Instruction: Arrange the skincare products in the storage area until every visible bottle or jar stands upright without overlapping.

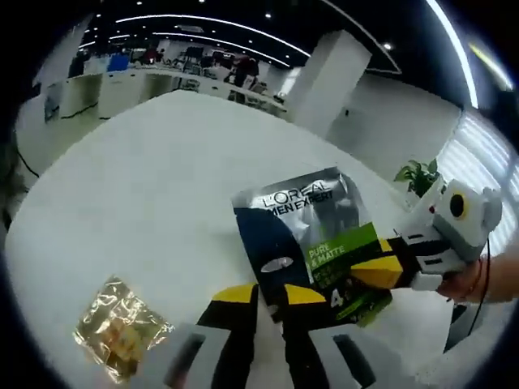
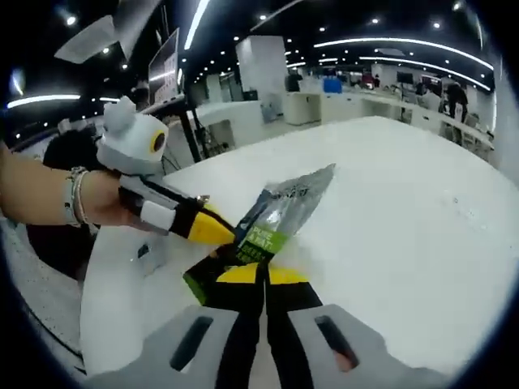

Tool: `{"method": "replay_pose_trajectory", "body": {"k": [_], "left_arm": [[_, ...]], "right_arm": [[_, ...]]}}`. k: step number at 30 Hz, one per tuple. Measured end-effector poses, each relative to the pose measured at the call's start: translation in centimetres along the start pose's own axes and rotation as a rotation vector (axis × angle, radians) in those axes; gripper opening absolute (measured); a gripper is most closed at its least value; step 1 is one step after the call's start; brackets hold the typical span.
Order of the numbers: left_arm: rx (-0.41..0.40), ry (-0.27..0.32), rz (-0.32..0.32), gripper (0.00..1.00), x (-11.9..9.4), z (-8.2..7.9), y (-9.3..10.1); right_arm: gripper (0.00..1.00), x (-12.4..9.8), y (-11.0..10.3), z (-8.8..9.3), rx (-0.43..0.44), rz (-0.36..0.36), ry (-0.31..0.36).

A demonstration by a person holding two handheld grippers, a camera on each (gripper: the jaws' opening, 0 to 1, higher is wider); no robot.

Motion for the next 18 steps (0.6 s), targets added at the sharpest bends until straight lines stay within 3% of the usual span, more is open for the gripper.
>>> {"method": "replay_pose_trajectory", "body": {"k": [2,7,14,18], "left_arm": [[-0.03,0.001,0.035,0.13,-0.3,0.3,-0.2],[0.008,0.002,0.096,0.22,-0.8,1.0,0.5],[-0.001,0.011,0.195,0.25,-0.8,1.6,2.2],[-0.043,0.011,0.26,0.26,-0.9,2.1,3.3]], "right_arm": [[0.0,-0.2,-0.3,-0.3,-0.003,-0.028,0.018],[0.0,-1.6,-1.0,-1.3,0.046,-0.082,0.089],[0.0,-2.9,-1.2,-1.6,0.09,-0.092,0.124],[0.0,-4.1,-1.7,-2.6,0.106,-0.103,0.176]]}}
Point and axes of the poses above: the point that each gripper's makers call its tool centre point, and the gripper's own axes: x roughly forward along the fingers, y roughly to its right, z roughly out of its underside, the point moved 8 cm from there along -x, roughly backward along the fingers, and after that the axes turned 5 degrees about -z, right-handed, at the moved point
